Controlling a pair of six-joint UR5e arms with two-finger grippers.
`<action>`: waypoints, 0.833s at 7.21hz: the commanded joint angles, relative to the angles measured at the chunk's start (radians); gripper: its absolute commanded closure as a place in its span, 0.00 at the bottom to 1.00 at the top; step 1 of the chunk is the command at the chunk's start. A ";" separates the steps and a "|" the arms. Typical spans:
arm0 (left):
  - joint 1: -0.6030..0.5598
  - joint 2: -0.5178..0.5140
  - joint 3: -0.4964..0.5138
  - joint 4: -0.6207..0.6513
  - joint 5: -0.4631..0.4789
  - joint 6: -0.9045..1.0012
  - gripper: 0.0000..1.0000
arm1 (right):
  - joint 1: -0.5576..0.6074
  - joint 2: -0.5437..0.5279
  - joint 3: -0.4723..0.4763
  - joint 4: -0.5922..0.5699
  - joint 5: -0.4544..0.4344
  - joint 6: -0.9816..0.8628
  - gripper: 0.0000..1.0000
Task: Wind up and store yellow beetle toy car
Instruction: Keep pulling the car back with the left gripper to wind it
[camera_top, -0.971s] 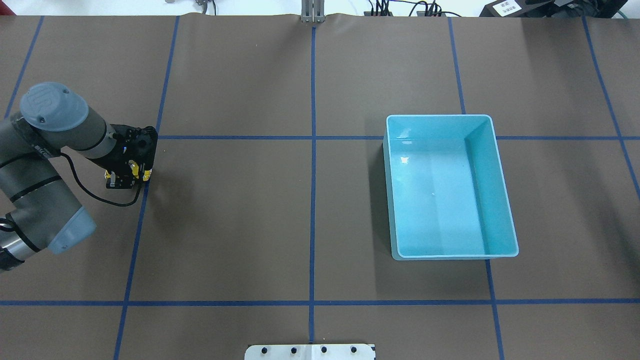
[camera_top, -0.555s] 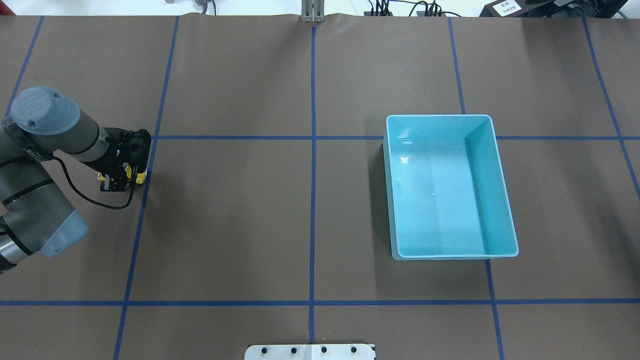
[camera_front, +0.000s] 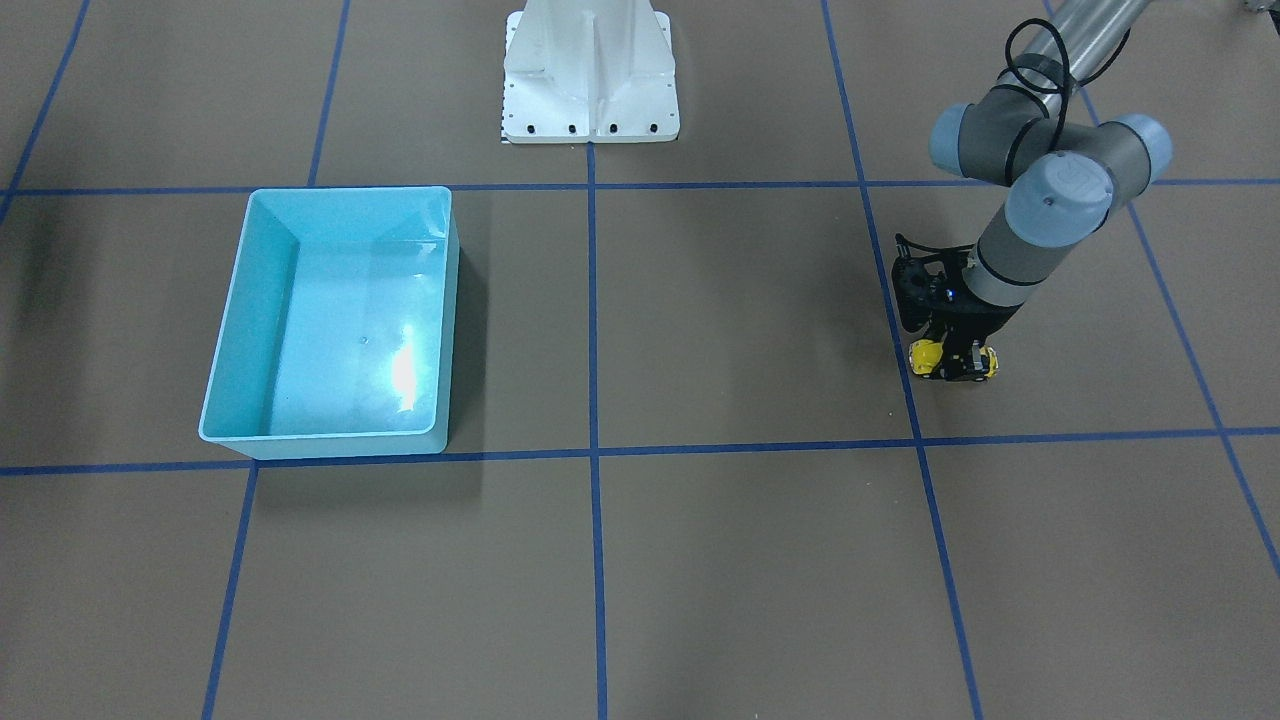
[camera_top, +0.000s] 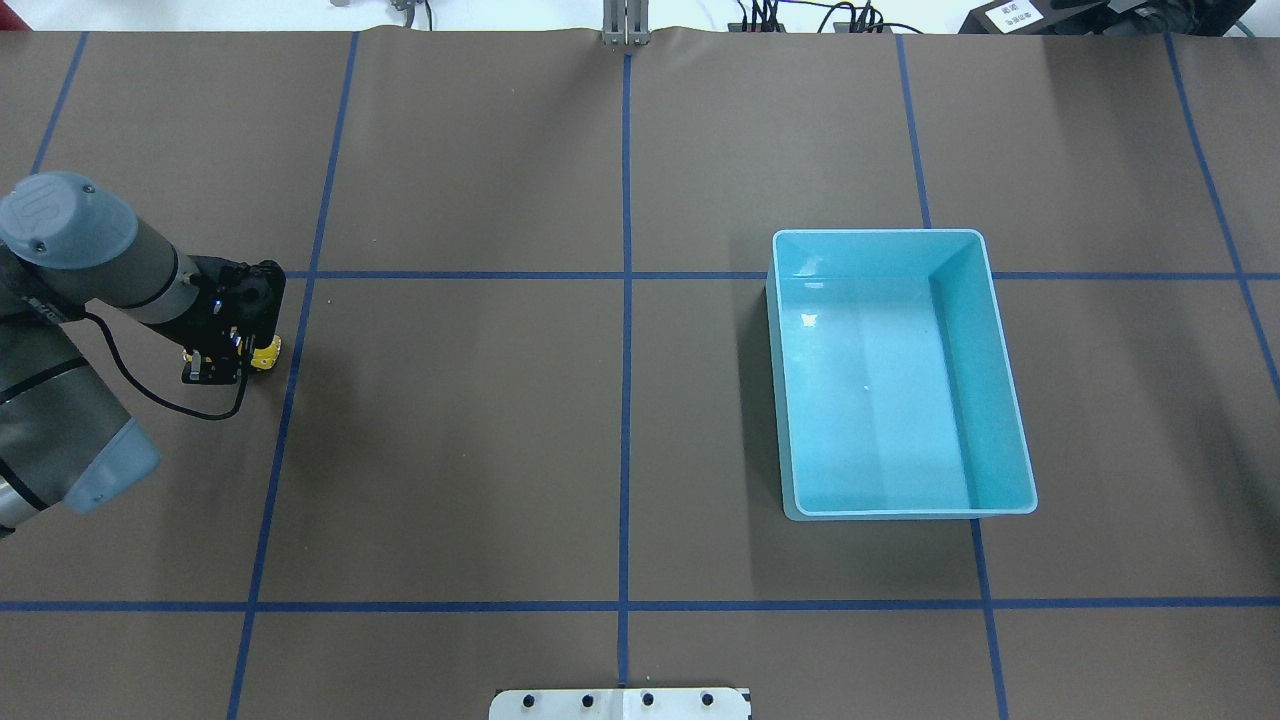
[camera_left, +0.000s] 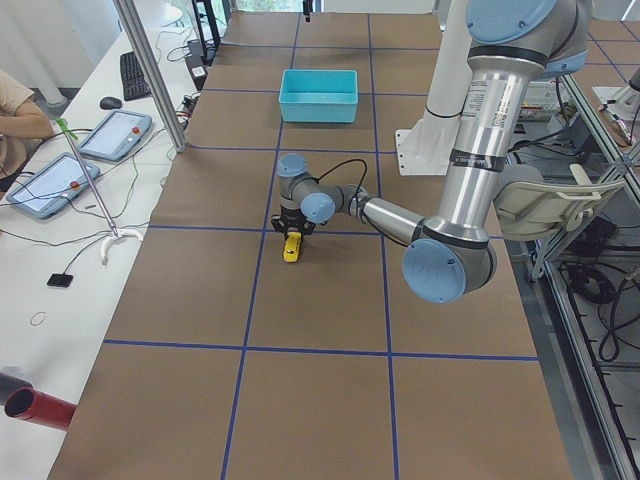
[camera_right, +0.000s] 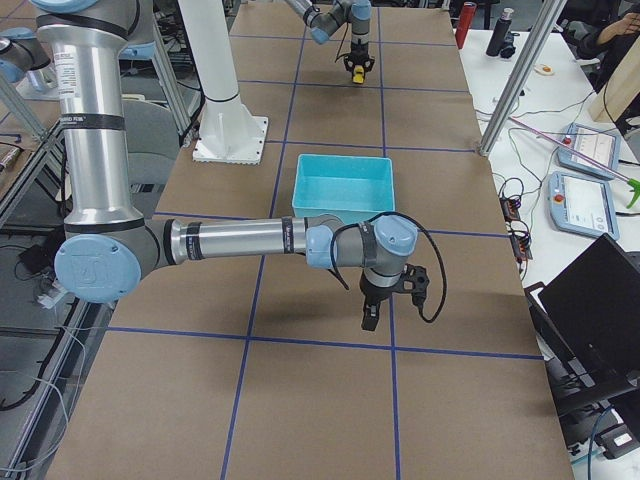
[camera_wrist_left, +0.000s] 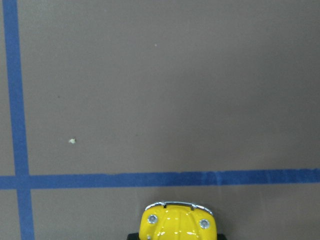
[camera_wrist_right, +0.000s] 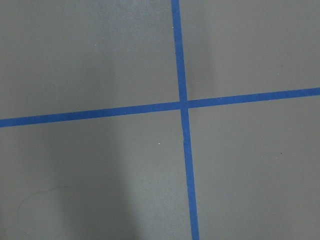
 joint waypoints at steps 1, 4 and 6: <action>-0.002 0.021 -0.003 -0.024 -0.010 0.002 0.98 | 0.000 0.000 0.000 0.000 0.000 0.000 0.00; -0.021 0.041 -0.002 -0.057 -0.032 0.002 0.98 | 0.000 0.000 0.000 0.000 0.000 0.000 0.00; -0.029 0.061 -0.002 -0.077 -0.039 0.002 0.98 | 0.000 0.000 0.000 -0.001 0.000 0.000 0.00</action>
